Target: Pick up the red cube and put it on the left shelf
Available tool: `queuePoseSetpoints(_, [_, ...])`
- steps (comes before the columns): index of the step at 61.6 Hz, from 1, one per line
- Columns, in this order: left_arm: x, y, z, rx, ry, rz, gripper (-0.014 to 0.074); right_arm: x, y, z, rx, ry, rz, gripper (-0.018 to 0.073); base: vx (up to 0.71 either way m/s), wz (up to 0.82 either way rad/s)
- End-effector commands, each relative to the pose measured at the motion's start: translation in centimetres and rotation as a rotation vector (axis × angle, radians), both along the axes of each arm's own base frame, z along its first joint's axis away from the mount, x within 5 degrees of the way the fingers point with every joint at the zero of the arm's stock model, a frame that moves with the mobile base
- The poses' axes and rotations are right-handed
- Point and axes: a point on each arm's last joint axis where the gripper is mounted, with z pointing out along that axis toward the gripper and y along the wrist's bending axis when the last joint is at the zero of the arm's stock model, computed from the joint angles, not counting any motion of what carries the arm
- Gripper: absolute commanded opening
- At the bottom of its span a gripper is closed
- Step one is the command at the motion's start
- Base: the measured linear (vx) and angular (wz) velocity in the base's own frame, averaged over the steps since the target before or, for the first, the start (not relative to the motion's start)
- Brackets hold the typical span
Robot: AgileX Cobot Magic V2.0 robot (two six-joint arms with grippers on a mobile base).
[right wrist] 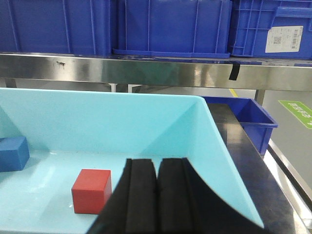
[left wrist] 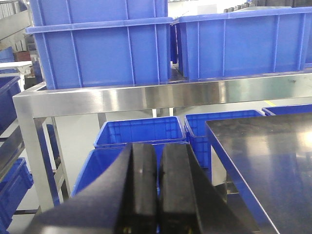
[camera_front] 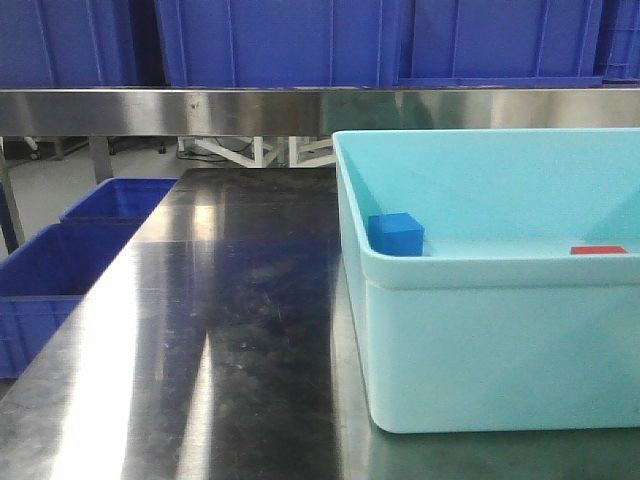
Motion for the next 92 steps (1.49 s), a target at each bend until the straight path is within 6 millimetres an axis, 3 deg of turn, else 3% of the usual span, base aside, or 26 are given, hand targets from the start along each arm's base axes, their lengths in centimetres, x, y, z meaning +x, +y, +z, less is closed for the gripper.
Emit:
queuePoseSetpoints(1, [0.1,0.1,0.0,-0.008,-0.054,0.005,0.0106,-0.3,0.1,1.6,-0.003,-0.122,0.005,0.0057,0.0,0.0])
queuePoseSetpoints(62, [0.1,0.1,0.0,-0.008,-0.054,0.005,0.0106,-0.4,0.1,1.7,-0.003,-0.129,0.006,0.0057,0.0,0.0])
queuePoseSetpoints(79, [0.1,0.1,0.0,-0.008,-0.054,0.005,0.0106,-0.6,0.2,3.2,0.009,-0.256,0.021,0.0057,0.0,0.0])
queuePoseSetpoints(92, [0.1,0.1,0.0,-0.008,-0.054,0.005,0.0106,1.5,0.2,5.5,0.078,-0.084,0.017,0.0057,0.0,0.0])
